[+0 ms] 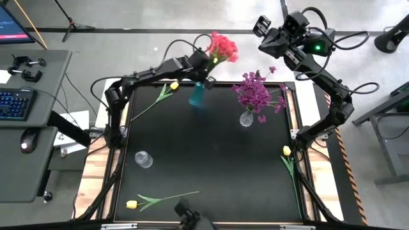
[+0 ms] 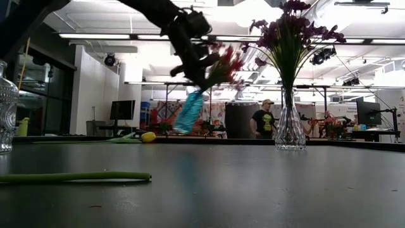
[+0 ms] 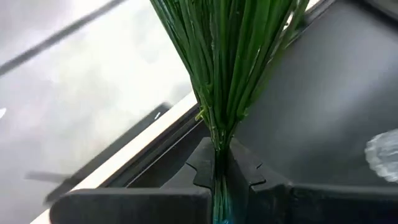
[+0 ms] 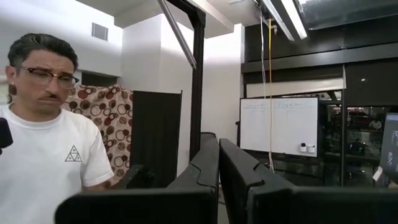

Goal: Sort flowers into vase by color
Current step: Adjust the blue vase on the table

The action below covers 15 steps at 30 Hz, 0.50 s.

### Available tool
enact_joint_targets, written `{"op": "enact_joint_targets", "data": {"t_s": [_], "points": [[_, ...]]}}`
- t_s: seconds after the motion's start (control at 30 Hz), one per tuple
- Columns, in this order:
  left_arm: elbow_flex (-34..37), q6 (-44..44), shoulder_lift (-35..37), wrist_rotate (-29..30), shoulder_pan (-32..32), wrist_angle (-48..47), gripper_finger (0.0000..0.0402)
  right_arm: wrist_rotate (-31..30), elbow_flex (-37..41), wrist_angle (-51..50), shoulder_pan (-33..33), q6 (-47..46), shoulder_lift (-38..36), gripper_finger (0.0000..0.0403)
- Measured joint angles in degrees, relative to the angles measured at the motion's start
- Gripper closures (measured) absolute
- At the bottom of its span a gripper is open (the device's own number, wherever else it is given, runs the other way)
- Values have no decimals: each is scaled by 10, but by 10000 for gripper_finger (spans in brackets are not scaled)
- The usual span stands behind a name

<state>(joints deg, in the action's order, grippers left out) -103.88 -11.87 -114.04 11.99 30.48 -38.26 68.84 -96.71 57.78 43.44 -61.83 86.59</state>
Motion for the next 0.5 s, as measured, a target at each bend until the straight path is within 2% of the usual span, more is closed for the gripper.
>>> {"op": "enact_joint_targets", "data": {"t_s": [0.3, 0.37, 0.5], "points": [[12, 19, 6, 3, -24, 63, 401, -1, 0, 0, 0, -9, 0, 403], [52, 16, 21, 1, -30, 123, 401, -2, 0, 0, 0, -9, 0, 403], [176, -11, 70, -14, -45, 259, 401, -5, 0, 0, 0, -11, 0, 403]]}}
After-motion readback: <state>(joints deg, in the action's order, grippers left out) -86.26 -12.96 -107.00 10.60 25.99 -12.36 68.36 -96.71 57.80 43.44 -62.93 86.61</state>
